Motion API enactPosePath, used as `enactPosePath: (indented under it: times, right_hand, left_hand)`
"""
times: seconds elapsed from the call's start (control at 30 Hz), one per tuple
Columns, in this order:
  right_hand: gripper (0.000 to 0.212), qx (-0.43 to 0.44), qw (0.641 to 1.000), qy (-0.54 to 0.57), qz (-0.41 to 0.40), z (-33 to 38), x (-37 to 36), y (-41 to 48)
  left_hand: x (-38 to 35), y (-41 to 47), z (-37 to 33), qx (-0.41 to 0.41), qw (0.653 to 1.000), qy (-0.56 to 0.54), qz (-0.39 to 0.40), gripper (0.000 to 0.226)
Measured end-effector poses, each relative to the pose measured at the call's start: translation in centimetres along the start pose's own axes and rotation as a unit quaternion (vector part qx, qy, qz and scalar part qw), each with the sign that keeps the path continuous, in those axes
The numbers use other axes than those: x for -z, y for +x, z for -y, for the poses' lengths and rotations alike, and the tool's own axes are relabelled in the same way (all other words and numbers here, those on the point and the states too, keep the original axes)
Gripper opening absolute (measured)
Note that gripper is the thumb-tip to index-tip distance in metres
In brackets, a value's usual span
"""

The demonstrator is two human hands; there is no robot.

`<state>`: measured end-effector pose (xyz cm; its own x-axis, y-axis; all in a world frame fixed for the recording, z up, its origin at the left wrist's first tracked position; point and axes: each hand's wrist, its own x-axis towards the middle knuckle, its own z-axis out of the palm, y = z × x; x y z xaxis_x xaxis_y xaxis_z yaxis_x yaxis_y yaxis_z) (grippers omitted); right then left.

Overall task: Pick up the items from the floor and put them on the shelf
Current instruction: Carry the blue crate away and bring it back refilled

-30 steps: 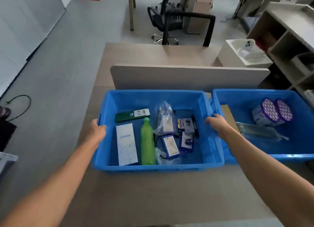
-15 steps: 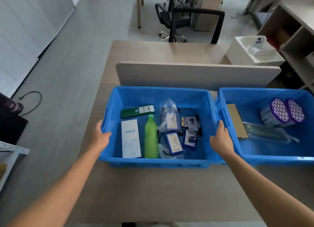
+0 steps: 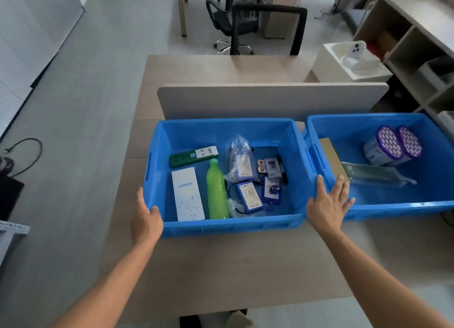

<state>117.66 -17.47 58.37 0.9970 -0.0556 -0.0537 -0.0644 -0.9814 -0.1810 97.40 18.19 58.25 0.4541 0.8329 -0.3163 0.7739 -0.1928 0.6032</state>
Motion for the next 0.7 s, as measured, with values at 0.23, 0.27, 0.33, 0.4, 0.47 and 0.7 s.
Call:
enactPosePath:
  times: [0.23,0.27,0.33,0.4,0.47,0.7]
  right_hand:
    - [0.069,0.007,1.000,-0.020,0.018,0.4,0.1,1.3]
    - [0.069,0.007,1.000,-0.023,0.018,0.4,0.1,1.2]
    - [0.069,0.008,0.999,-0.027,0.018,0.4,0.1,1.3]
    - [0.069,0.005,0.999,-0.025,0.018,0.4,0.1,1.3]
    - [0.069,0.003,1.000,-0.024,0.016,0.5,0.0,1.2]
    - [0.067,0.000,1.000,-0.018,0.011,0.8,0.1,1.3]
  left_hand:
    - [-0.6,0.7,-1.1,-0.005,1.000,0.009,-0.007,0.064]
    - [-0.6,0.7,-1.2,-0.005,1.000,0.008,-0.006,0.064]
    - [-0.5,0.8,-1.3,-0.006,1.000,0.007,0.000,0.064]
    - [-0.4,0.9,-1.4,-0.003,1.000,0.007,0.004,0.065]
    - [-0.4,1.0,-1.4,0.000,1.000,0.005,0.004,0.065]
    - [-0.7,1.3,-1.6,0.008,1.000,-0.001,0.001,0.066]
